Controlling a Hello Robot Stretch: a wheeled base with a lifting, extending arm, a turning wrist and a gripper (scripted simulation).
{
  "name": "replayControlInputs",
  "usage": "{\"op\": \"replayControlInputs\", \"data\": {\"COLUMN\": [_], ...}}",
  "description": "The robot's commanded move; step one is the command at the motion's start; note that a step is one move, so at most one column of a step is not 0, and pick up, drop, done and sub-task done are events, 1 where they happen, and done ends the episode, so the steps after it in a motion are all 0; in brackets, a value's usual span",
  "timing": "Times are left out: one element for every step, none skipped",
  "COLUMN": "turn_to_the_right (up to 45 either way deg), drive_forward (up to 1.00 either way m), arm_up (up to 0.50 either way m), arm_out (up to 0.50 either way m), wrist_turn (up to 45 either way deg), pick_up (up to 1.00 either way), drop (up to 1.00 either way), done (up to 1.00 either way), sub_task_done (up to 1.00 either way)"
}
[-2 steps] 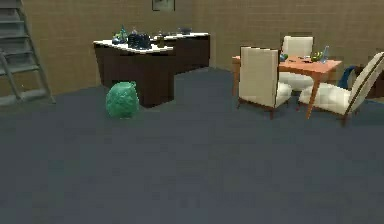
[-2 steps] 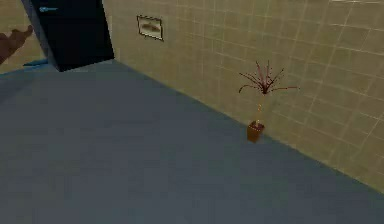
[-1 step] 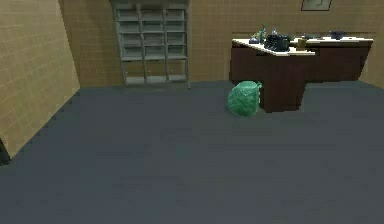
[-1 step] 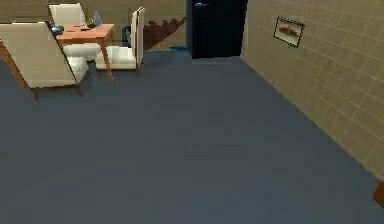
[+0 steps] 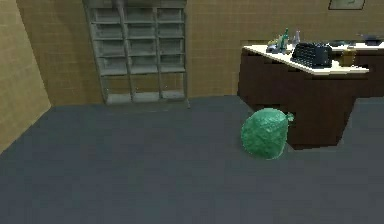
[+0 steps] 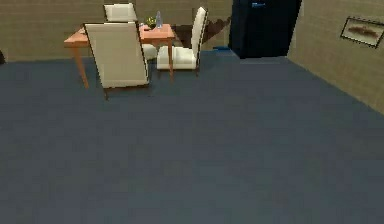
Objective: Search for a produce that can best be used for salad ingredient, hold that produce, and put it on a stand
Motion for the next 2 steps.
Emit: {"op": "replayControlInputs", "data": {"turn_to_the_right": [-3.0, 0.0], "drive_forward": [0.0, 1.0], "arm_up": [0.0, 0.0], "arm_out": [0.0, 0.0], "wrist_turn": [0.0, 0.0], "pick_up": [0.0, 0.0], "drop": [0.0, 0.0], "done": [0.0, 0.0], "sub_task_done": [0.0, 0.0]}}
